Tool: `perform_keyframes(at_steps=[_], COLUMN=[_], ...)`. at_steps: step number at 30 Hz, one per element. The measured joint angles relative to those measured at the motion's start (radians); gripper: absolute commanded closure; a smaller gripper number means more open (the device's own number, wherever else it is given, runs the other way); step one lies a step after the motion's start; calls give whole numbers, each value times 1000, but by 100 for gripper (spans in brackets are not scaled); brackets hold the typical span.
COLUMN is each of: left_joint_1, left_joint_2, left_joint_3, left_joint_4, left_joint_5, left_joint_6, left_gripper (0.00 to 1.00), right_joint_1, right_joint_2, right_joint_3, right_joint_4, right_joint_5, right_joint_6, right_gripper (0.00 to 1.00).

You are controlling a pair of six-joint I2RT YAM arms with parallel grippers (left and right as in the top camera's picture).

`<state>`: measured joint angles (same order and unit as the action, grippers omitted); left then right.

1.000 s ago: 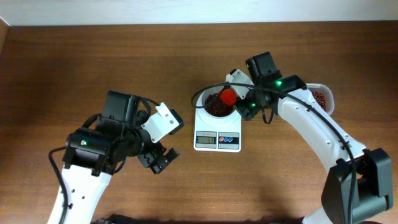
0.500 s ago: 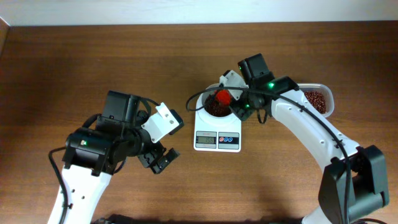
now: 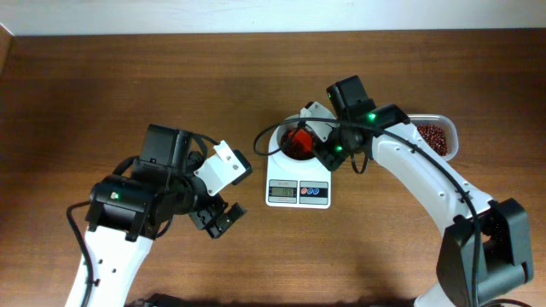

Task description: Scoop and weigh 50g on scale

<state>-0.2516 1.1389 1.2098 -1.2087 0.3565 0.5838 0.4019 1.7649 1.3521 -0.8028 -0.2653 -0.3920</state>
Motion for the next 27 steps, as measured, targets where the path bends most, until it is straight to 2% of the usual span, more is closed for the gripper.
perform_keyframes(at_steps=[6,12,17,27], left_joint_1=[0,0,0,0], left_joint_2=[0,0,0,0], left_joint_3=[0,0,0,0], left_joint_4=[0,0,0,0], left_joint_5=[0,0,0,0], left_joint_6=[0,0,0,0], left_gripper=[1,1,1,1], right_joint_1=[-26,-140,-216,-236], right_joint_2=[0,0,2,2], right_joint_3=[0,0,0,0], right_joint_4=[-11,-13,-24,-32], right_joint_5=[-150,-308,-475,-566], right_joint_6=[45,127,138,150], right_gripper=[96,96,96,96])
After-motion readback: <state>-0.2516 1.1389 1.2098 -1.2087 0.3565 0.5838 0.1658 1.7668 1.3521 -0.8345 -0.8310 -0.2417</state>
